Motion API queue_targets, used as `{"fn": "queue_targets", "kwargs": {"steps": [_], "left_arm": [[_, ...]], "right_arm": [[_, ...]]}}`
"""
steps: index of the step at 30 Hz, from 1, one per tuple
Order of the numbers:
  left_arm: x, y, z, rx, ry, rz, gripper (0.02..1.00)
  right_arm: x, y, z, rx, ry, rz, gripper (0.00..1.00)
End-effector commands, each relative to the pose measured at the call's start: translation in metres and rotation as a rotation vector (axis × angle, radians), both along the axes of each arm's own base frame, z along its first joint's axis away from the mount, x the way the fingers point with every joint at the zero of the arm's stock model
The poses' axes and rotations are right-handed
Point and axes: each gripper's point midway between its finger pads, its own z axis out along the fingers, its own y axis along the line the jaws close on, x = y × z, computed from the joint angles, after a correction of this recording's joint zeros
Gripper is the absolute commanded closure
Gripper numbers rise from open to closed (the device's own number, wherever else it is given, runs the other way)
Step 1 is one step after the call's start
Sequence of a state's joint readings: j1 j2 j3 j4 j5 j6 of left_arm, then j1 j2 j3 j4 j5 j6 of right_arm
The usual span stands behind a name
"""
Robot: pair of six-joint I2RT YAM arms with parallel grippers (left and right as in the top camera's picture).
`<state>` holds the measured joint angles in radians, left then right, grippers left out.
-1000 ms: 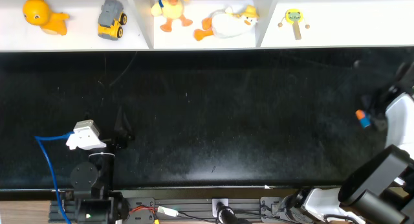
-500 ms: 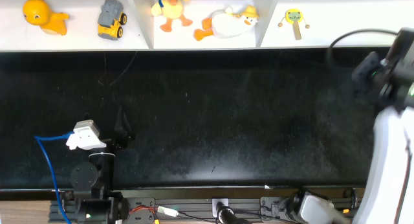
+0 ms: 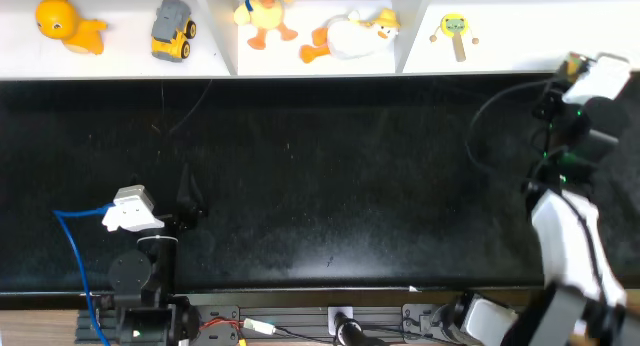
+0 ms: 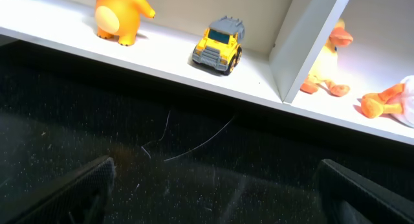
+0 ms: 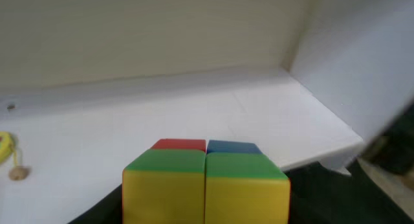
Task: Store Toys
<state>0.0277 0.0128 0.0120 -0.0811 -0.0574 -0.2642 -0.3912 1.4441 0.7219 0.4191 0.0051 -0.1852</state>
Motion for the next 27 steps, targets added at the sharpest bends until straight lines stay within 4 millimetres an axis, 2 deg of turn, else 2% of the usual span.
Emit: {"fn": "queue_targets", "kwargs": {"steps": [1, 9, 13, 18, 21, 24, 27], "left_arm": [[0.000, 0.002, 0.001, -0.017, -0.009, 0.011, 0.023], [0.000, 0.002, 0.001, -0.017, -0.009, 0.011, 0.023], [0.000, 0.002, 0.001, -0.017, -0.009, 0.011, 0.020], [0.000, 0.002, 0.001, -0.017, -0.009, 0.011, 0.020], [0.000, 0.002, 0.001, -0.017, -0.009, 0.011, 0.020], [0.000, 0.002, 0.001, -0.017, -0.009, 0.011, 0.020], [0.000, 0.002, 0.001, -0.017, -0.009, 0.011, 0.020]], "right_arm": [[0.043, 0.012, -0.008, -0.089, -0.010, 0.186, 0.954], [0.097, -0.009, -0.012, -0.159, -0.004, 0.211, 0.956], [0.113, -0.011, -0.019, -0.147, -0.006, 0.229, 0.954], [0.124, -0.013, -0.035, -0.118, 0.003, 0.240, 0.956], [0.130, -0.012, -0.038, -0.049, -0.048, 0.240, 0.954], [0.131, -0.012, -0.043, -0.018, -0.058, 0.238, 0.956], [0.130, -0.003, -0.056, 0.062, -0.026, 0.269, 0.956]]}}
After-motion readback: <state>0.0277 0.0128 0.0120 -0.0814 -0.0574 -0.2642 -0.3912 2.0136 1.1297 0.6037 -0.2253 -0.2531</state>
